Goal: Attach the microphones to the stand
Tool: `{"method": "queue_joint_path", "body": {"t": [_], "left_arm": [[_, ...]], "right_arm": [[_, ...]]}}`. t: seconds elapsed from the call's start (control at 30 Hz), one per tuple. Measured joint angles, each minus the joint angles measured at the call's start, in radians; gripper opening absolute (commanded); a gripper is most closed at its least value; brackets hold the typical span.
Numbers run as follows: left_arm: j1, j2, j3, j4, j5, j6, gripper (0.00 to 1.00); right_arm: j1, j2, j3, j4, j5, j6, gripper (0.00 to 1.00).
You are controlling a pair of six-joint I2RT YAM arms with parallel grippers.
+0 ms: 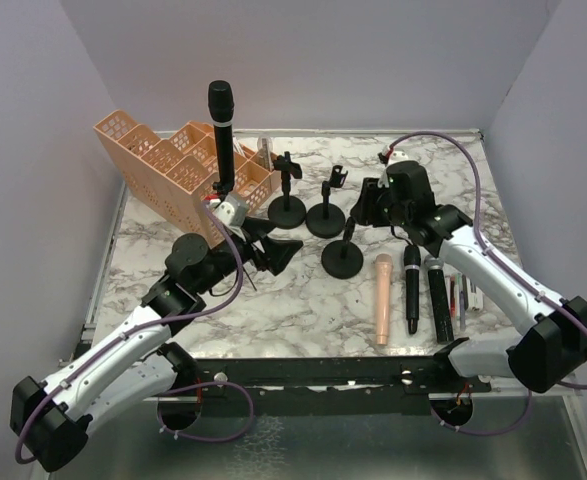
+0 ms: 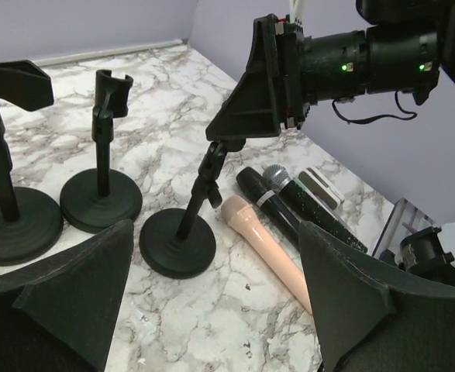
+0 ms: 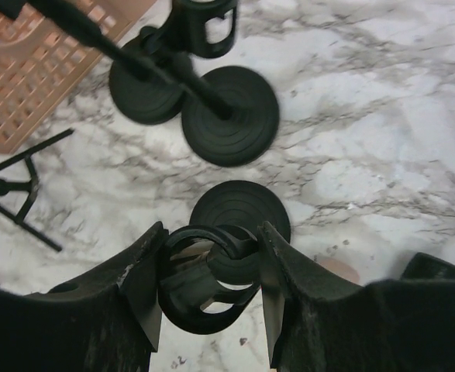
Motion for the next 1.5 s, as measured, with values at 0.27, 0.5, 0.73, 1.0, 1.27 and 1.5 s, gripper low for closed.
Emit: {"method": "queue_joint_path", "body": {"t": [0.27, 0.5, 0.73, 1.0, 1.27, 1.5], "left_arm": [[-0.021, 0.075, -0.018, 0.018, 0.029, -0.006, 0.84], [-0.061, 0.11, -0.028, 0.026, 0.034, 0.002, 0.84], [-0.08, 0.129, -0.028, 0.027, 0.033, 0.012, 0.84], [-0.085, 0.134, -0.029, 0.027, 0.015, 0.015, 0.84], [-0.085, 0.139, -0.03, 0.026, 0.0, 0.017, 0.84], [-0.085, 0.141, -0.03, 0.026, -0.007, 0.02, 0.84]], "right_arm": [[0.145, -0.014, -0.017, -0.006, -0.114, -0.014, 0.52], [0.196, -0.022, -0.017, 0.001, -0.126, -0.006, 0.79], [0.196, -0.113, -0.013, 0.002, -0.005, 0.045, 0.82], [0.187, -0.191, -0.013, -0.092, 0.379, 0.216, 0.8], [0.162, -0.077, -0.162, -0.222, 0.467, 0.346, 0.77], [0.155, 0.029, -0.296, -0.215, 0.331, 0.372, 0.76]]}}
